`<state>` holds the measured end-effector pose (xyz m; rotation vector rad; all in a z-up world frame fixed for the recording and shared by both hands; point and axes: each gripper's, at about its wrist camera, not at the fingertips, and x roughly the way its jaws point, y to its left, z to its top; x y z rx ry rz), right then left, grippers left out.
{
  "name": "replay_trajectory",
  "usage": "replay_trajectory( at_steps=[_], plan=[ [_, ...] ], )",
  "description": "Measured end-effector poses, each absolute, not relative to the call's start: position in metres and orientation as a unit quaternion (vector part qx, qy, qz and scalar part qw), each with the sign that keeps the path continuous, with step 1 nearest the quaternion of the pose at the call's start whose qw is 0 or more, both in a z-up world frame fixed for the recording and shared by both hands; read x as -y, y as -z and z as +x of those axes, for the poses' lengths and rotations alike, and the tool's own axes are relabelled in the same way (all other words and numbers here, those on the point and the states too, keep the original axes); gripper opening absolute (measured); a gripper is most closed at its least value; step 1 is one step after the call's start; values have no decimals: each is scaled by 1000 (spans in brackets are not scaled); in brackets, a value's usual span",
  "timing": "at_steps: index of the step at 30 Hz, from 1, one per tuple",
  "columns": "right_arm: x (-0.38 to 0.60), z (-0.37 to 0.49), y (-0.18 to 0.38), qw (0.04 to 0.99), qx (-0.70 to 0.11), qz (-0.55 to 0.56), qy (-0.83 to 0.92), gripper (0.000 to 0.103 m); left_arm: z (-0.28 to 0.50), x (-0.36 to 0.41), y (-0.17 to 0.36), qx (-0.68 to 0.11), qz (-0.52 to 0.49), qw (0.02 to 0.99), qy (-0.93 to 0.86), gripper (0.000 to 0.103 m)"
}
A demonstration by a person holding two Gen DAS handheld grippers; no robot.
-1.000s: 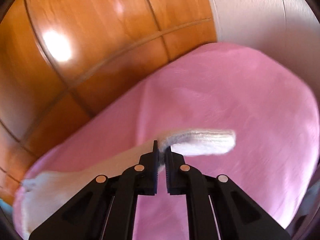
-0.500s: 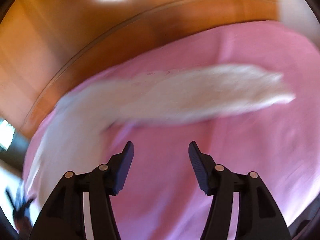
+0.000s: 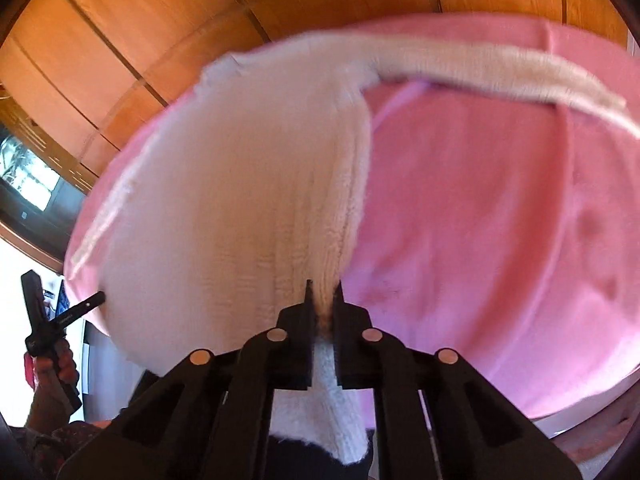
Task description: Fold small clothes
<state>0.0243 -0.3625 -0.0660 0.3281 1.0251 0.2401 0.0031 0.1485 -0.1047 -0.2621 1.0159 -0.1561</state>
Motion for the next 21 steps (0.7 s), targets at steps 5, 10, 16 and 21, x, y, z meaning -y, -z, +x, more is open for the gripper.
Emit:
replay_trajectory(
  at_steps=[5,10,16,21],
  plan=[
    [365,-12,50,855,-487,131,-125,4,-15,-158,90,-487,-82,866,81,3],
    [363,-10,99,831,-535,126,-79,5,-14,-156,106,-519,-61,850,60,4],
    [371,3,63,877,-469,104,-19,59,0,-156,69,-462,-97,881,35,38],
    [413,18,70,875,-452,170,34,74,28,-116,50,-426,-86,899,58,57]
  ],
)
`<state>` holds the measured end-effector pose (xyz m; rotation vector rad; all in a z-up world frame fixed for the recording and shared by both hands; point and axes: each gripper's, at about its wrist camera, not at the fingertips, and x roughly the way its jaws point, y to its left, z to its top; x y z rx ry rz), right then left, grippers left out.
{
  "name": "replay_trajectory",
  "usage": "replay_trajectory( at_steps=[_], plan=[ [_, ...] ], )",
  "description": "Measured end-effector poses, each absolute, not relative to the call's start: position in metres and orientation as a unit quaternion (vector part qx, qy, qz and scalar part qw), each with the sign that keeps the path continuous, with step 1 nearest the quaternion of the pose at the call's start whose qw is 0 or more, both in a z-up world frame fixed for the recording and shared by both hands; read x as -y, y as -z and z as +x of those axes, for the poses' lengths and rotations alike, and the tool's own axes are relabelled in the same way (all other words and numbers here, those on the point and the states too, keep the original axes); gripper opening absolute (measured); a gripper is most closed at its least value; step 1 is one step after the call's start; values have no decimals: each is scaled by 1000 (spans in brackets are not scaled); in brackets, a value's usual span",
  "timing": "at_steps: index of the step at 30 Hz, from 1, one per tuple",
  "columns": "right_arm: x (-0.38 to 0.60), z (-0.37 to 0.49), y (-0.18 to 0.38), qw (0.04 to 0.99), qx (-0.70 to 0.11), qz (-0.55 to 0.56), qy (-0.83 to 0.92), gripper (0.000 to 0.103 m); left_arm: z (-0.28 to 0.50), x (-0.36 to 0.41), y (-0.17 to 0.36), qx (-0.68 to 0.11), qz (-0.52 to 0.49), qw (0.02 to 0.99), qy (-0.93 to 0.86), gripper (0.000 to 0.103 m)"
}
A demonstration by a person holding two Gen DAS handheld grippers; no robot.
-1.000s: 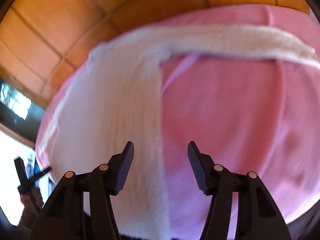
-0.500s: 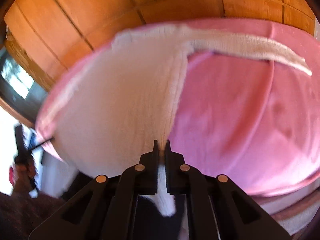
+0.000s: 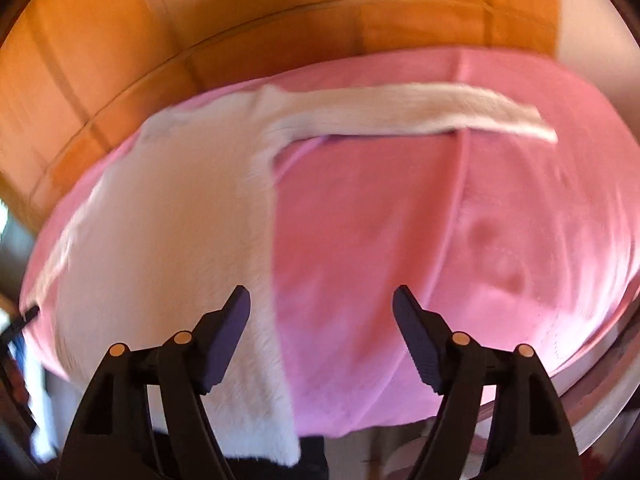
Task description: Fold small clothes
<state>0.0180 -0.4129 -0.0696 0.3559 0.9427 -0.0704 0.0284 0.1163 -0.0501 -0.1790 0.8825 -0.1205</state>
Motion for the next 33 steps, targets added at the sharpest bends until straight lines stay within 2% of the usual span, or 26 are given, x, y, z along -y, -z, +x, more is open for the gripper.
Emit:
replay_trajectory(
  at_steps=[4,11,17,21,24,25,26,33],
  plan=[
    [455,23,86,865,-431,249,69,73,54,-64,56,-433,-56,895,95,58],
    [566,49,103,832,-370,392,128,51,77,-3,86,-463,-9,876,133,58],
    [643,92,122,805,-341,454,172,50,82,11,107,-482,6,867,127,59],
    [659,127,120,808,-338,445,183,49,85,10,109,-483,3,867,125,62],
    [657,157,117,815,-369,412,174,25,89,12,110,-484,-2,867,122,62],
    [655,165,116,818,-389,384,178,10,91,12,109,-484,-4,867,121,62],
    [653,171,113,822,-406,350,193,6,92,12,108,-484,-5,867,121,62],
    [674,175,87,821,-391,333,252,5,103,-5,102,-483,-45,867,115,62]
  ],
)
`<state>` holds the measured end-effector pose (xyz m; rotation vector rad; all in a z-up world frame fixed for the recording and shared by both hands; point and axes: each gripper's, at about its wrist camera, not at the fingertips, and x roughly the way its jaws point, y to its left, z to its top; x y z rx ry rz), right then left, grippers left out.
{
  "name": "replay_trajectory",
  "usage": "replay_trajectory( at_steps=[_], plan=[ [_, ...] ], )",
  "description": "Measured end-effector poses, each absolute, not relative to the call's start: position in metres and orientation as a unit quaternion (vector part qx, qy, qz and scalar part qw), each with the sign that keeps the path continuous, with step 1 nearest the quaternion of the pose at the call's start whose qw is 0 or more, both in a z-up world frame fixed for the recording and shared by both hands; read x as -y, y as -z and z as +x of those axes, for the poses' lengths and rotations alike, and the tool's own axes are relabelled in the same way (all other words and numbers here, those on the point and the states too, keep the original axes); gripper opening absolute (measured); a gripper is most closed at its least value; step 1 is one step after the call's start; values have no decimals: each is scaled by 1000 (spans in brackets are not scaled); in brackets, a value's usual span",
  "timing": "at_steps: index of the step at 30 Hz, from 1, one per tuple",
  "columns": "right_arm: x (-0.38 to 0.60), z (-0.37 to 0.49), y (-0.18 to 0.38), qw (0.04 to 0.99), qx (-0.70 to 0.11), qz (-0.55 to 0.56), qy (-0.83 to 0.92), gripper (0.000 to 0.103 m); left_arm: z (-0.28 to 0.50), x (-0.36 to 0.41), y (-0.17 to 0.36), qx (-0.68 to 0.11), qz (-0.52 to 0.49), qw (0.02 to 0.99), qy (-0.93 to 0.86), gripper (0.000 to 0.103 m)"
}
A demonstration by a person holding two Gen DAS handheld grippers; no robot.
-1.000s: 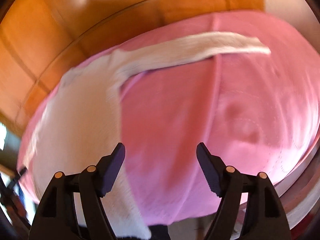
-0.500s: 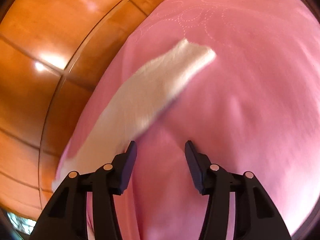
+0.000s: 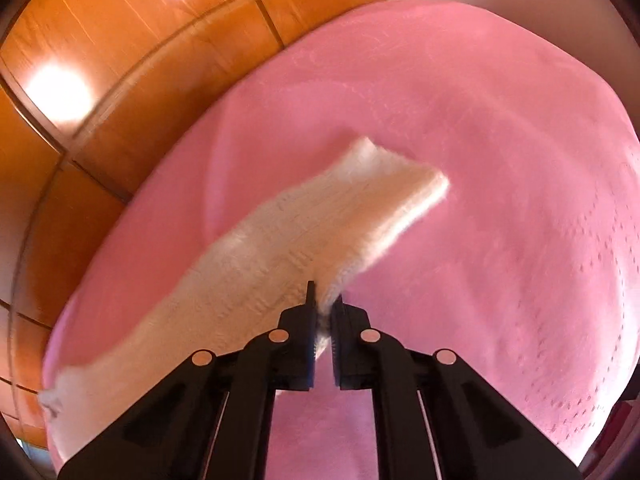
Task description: Fold small clothes
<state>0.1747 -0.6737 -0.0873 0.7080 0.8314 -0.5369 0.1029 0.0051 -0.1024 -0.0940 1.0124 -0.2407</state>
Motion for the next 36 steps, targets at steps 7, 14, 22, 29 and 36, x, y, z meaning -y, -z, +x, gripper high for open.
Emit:
replay_trajectory(
  at_steps=[7,14,22,29,36],
  plan=[
    [558,201,21,889,-369,251,105,5,109,-26,90,-468,-82,871,127,62],
    [401,237,-3,905,-374,195,-50,5,114,-53,77,-453,-125,873,132,62],
    [225,268,16,879,-417,117,-199,17,125,-78,69,-438,-168,873,134,62],
    [229,239,6,886,-394,133,-205,66,140,-91,77,-445,-198,863,136,62],
    [292,184,35,884,-418,159,-140,70,170,-74,81,-453,-210,853,150,62]
  ],
)
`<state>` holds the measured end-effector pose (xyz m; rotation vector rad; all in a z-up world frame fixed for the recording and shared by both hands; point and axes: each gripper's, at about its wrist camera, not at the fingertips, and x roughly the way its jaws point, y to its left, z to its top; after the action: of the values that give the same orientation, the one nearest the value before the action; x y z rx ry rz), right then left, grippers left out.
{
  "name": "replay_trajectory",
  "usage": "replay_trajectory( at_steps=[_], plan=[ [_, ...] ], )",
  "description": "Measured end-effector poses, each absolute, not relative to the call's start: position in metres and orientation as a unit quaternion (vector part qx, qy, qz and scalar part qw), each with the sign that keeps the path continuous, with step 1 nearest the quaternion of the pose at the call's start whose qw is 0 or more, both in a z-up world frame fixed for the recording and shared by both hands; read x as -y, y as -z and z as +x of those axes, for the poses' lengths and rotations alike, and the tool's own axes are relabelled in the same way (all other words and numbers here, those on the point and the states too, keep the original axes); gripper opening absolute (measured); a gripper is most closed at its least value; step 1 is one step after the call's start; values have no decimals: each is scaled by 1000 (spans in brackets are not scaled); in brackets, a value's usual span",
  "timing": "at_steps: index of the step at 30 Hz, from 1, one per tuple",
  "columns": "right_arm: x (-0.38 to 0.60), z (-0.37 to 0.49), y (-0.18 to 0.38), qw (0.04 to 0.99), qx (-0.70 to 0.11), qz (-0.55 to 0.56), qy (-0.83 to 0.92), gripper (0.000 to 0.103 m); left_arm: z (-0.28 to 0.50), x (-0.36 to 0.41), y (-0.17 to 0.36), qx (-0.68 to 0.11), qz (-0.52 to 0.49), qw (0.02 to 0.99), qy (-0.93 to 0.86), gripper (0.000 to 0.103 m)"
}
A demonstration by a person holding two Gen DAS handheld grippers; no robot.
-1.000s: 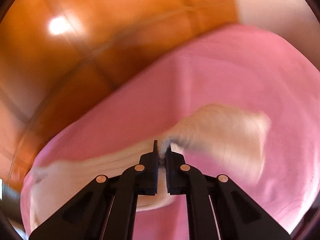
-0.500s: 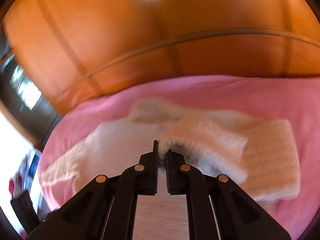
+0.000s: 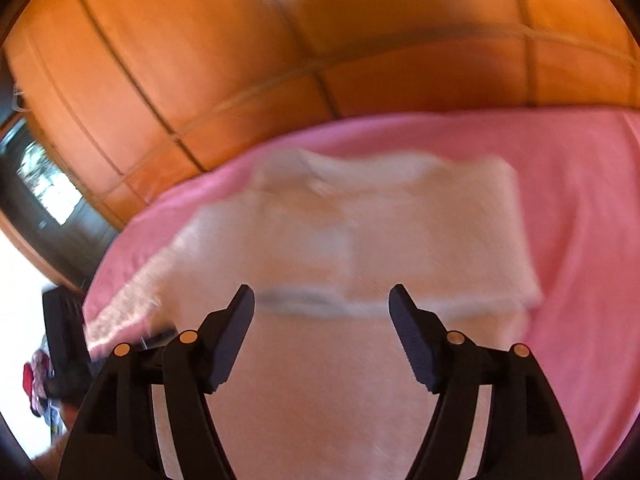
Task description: Fold small clothes
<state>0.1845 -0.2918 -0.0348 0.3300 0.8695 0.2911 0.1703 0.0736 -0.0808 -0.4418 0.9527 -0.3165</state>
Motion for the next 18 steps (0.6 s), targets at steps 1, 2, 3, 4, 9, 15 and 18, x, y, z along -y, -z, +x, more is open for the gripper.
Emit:
replay_trajectory(
  at_steps=[1,2,3,4,9,15,18],
  plan=[
    [305,173,45,880,-427,164,-124,71,175,-61,77,-448,-193,859,155,62],
    [316,164,49,878,-433,169,-114,71,179,-51,74,-446,-177,863,157,62],
    [324,157,52,875,-438,175,-107,71,181,-42,72,-443,-162,867,157,62],
    [334,149,58,871,-443,186,-97,71,185,-27,68,-438,-134,874,161,62],
    [362,126,73,861,-447,231,-71,73,201,50,63,-402,27,899,173,62],
    [367,126,71,862,-437,246,-73,74,229,108,94,-401,173,886,157,26],
    [366,130,62,868,-425,245,-82,74,239,84,84,-404,103,895,158,12]
  ],
)
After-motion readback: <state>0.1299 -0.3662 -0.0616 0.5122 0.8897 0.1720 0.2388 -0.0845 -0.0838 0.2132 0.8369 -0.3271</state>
